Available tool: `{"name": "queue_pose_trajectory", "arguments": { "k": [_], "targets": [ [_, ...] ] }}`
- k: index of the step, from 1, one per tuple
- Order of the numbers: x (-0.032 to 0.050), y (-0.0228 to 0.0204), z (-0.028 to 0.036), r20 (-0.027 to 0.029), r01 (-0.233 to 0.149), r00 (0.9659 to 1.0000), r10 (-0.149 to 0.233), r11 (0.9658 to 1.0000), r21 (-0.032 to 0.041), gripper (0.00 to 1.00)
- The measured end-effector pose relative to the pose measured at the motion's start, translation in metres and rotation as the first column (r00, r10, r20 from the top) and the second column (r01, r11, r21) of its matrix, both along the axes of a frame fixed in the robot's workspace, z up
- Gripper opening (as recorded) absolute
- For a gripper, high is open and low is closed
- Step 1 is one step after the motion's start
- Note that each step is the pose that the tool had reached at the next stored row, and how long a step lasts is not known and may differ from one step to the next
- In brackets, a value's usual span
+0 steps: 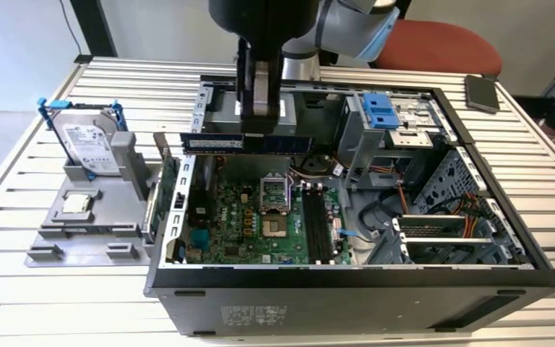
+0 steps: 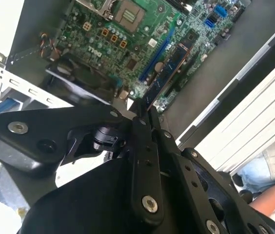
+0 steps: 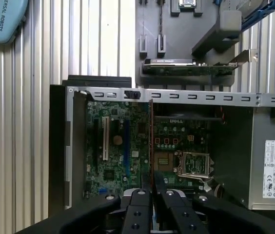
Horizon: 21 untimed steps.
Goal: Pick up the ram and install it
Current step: 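Pick up the ram and move it above insertion slot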
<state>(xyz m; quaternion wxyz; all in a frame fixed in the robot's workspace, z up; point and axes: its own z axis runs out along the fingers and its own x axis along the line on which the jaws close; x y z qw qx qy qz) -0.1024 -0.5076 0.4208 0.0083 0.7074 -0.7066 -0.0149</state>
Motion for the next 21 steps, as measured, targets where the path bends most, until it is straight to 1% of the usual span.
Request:
{"name": "queue_pose_trajectory", "arguments": {
  "k": [21],
  "targets": [
    [0.0369,0.0,0.0001,-0.0006,0.0,1.0,0.0,1.0,-0.0001,0.0]
  ]
}}
